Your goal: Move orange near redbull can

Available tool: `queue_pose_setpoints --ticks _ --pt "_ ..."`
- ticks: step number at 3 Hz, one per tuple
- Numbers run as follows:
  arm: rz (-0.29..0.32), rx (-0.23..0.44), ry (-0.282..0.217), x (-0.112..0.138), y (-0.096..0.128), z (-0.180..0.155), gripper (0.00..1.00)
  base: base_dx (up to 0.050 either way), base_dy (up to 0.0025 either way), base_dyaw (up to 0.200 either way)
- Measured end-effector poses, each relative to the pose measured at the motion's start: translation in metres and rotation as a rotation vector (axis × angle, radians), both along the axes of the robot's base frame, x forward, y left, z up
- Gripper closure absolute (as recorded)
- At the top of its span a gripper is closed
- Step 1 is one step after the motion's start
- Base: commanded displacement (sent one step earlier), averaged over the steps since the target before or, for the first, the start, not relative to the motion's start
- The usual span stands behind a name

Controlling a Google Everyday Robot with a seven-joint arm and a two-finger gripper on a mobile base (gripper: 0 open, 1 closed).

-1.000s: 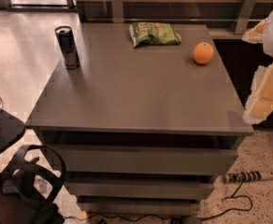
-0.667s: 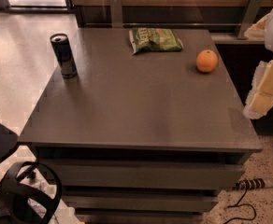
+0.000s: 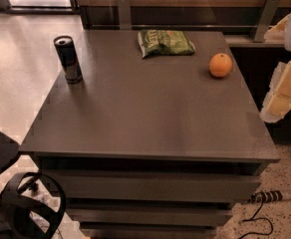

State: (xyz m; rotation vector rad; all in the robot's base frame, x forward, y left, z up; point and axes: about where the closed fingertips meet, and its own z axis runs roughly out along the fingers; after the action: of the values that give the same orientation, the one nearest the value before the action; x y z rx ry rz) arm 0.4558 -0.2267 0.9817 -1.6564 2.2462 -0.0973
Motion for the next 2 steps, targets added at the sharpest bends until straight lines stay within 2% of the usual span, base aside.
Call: queue_pose_setpoints --ticks 1,2 --pt "-0.044 0.063 0.008 0.030 -0.017 -0.010 0.00 0.000 0.00000 0.000" --pt "-0.087 0.155 -0.005 0.065 -0.033 -0.023 0.00 0.000 0.00000 0.000"
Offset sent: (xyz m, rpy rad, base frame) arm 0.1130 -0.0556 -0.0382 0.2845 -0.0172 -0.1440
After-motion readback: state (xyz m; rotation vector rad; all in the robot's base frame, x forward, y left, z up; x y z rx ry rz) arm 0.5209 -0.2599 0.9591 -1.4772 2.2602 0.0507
